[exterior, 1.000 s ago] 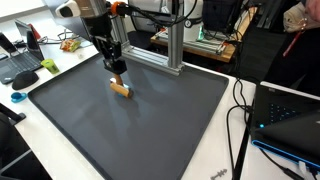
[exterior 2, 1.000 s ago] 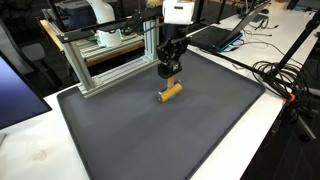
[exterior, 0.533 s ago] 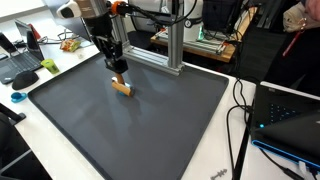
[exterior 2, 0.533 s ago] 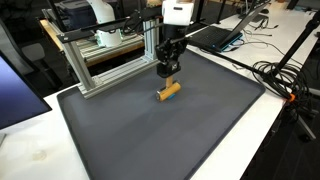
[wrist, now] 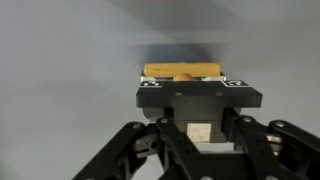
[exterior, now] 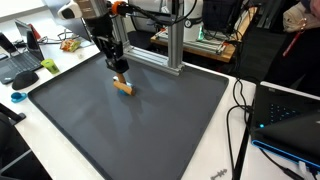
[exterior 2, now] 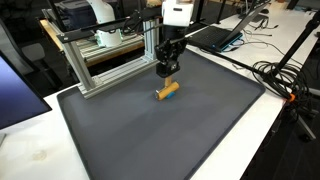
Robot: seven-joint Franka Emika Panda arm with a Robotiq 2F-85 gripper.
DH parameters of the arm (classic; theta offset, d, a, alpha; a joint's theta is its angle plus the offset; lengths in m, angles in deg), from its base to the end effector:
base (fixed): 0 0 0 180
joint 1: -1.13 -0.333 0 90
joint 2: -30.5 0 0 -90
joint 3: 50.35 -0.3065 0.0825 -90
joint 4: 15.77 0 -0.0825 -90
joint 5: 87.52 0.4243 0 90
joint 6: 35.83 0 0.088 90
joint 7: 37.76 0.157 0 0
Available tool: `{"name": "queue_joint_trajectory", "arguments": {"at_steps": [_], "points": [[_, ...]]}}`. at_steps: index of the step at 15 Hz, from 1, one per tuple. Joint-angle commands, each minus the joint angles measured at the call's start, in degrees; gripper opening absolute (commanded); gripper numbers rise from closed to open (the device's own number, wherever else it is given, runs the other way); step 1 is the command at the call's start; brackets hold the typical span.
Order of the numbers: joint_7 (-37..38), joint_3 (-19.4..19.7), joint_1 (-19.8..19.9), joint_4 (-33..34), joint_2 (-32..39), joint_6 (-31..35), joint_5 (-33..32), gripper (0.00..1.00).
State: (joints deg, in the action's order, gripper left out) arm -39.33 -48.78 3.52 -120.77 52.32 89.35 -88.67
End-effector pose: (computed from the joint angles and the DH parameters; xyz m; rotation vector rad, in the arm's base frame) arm 0.6614 -0.0470 0.2393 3.1159 -0.0438 -0.0464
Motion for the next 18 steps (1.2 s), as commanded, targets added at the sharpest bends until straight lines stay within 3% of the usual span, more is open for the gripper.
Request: {"name": "queue_joint_trajectory", "arguments": {"at_steps": [1, 11, 18], "points": [[-1.3, -0.7, 0.5, -1.7, 1.1, 5.3, 1.6, 0.22], [-2.2, -1.3, 0.8, -3.2, 1.4, 12.9, 2.5, 0.22], [-1.0, -0.5, 0.2, -2.8, 2.2, 9.9, 1.0, 0.22]]}}
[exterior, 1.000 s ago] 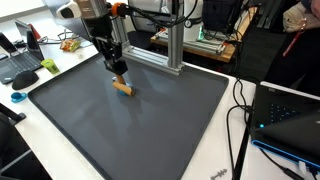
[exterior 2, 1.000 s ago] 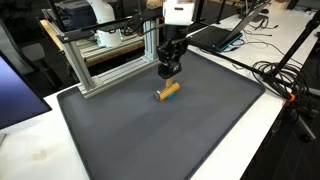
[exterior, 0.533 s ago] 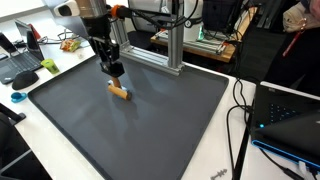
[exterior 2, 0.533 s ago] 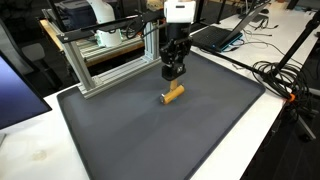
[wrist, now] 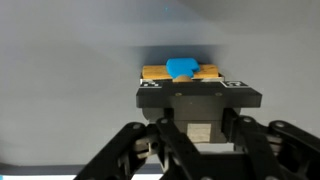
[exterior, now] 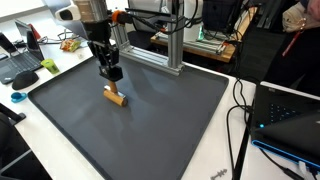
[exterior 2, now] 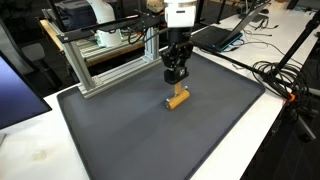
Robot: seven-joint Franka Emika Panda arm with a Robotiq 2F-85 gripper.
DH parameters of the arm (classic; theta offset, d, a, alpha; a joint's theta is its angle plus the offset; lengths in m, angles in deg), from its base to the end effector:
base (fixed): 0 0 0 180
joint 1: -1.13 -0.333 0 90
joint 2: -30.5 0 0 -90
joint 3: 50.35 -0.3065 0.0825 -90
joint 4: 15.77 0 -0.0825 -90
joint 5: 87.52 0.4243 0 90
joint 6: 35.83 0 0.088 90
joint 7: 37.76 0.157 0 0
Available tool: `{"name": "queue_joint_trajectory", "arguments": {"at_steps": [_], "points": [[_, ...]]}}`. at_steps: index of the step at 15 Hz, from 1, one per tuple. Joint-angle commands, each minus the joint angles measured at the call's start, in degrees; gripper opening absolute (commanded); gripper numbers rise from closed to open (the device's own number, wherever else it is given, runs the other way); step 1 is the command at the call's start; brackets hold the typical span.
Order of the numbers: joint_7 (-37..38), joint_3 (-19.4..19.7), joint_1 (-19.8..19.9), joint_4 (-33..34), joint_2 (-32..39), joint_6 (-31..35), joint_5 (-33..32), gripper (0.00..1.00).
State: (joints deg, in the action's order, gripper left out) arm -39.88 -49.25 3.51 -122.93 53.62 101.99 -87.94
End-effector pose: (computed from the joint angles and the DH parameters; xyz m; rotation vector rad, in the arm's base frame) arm 0.6798 -0.0414 0.2271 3.1157 -0.0258 0.2042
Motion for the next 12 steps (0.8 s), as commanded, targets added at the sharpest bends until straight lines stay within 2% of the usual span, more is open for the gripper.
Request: {"name": "queue_joint_trajectory", "arguments": {"at_steps": [1, 5, 12], "points": [[0.2, 0.3, 0.0, -0.6, 0.8, -3.3, -0.3, 0.22], [1.7, 1.2, -0.8, -0.1, 0.5, -6.7, -2.2, 0.22], [0.9, 1.1, -0.3, 1.0, 0.8, -12.1, -1.8, 0.22]]}}
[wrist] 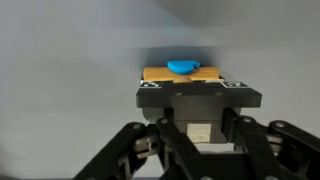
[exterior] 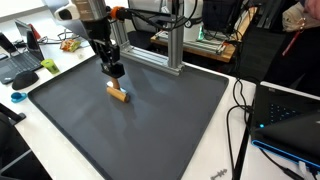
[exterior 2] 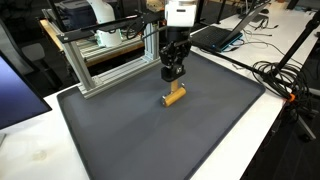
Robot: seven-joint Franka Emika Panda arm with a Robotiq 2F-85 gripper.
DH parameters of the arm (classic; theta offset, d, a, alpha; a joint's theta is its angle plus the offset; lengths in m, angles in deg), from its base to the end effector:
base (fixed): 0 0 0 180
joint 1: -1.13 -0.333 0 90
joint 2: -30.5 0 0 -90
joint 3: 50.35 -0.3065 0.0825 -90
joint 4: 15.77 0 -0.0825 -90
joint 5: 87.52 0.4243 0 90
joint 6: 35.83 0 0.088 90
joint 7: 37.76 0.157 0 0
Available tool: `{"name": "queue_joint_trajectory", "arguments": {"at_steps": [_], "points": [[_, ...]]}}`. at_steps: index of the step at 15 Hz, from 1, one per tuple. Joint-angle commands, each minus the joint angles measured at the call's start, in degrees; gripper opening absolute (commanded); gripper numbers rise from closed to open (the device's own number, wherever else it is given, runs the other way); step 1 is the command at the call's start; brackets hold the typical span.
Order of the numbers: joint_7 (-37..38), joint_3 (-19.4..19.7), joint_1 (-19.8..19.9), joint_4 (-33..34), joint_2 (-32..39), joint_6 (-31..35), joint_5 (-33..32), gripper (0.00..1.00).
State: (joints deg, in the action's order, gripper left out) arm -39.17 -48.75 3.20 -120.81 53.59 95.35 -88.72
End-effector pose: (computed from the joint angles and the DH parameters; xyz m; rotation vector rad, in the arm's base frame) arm 0.6756 -0.0442 0.2335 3.1110 -0.0366 0.0810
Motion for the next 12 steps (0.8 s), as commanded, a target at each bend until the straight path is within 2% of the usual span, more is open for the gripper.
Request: {"name": "queue_joint_trajectory", "arguments": {"at_steps": [1, 7, 12], "points": [[0.1, 0.6, 0.0, -0.9, 0.9, -6.1, -1.0, 0.22], [-1.0, 0.2, 0.5, 0.1, 1.2, -10.8, -0.1, 0.22], [-1.3, 0.2, 0.8, 0.8, 2.0, -17.7, 0.0, 0.22]]}}
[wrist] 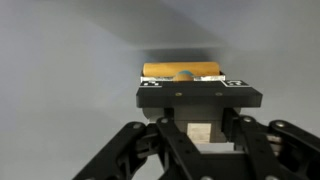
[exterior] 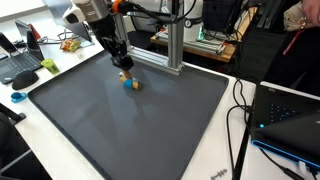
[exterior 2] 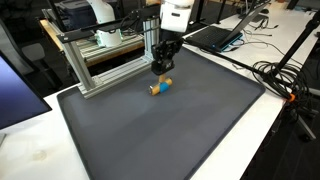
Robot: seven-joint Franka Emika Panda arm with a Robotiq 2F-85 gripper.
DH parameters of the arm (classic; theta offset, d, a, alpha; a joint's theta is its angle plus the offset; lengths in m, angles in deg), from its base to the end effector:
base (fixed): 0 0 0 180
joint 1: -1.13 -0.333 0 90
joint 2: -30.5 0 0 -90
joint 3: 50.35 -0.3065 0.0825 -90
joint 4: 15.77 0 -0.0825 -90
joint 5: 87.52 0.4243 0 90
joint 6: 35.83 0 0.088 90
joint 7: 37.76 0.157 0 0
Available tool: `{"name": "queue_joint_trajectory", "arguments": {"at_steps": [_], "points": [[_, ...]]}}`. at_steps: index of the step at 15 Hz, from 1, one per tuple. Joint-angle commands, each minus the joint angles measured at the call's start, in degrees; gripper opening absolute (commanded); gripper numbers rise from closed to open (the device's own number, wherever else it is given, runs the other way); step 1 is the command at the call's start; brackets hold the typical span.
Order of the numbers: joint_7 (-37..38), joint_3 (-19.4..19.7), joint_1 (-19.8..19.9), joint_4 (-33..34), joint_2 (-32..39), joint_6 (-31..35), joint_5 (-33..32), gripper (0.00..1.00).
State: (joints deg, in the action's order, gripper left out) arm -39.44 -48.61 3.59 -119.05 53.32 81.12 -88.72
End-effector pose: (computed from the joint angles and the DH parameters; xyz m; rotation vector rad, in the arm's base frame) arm 0.6464 -0.0492 0.2313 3.1095 -0.0491 -0.2507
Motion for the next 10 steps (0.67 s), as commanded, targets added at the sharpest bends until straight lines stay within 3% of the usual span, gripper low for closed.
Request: {"name": "queue_joint_trajectory", "arguments": {"at_steps": [1, 3, 10], "points": [[-1.1, 0.0, 0.4, -0.9, 2.9, -4.6, 0.0, 0.22], [-1.2, 0.1, 0.4, -0.4, 3.2, -7.3, -0.1, 0.22], [-1.0, 0.0, 0.3, -0.2, 1.5, -6.5, -0.1, 0.22]]}}
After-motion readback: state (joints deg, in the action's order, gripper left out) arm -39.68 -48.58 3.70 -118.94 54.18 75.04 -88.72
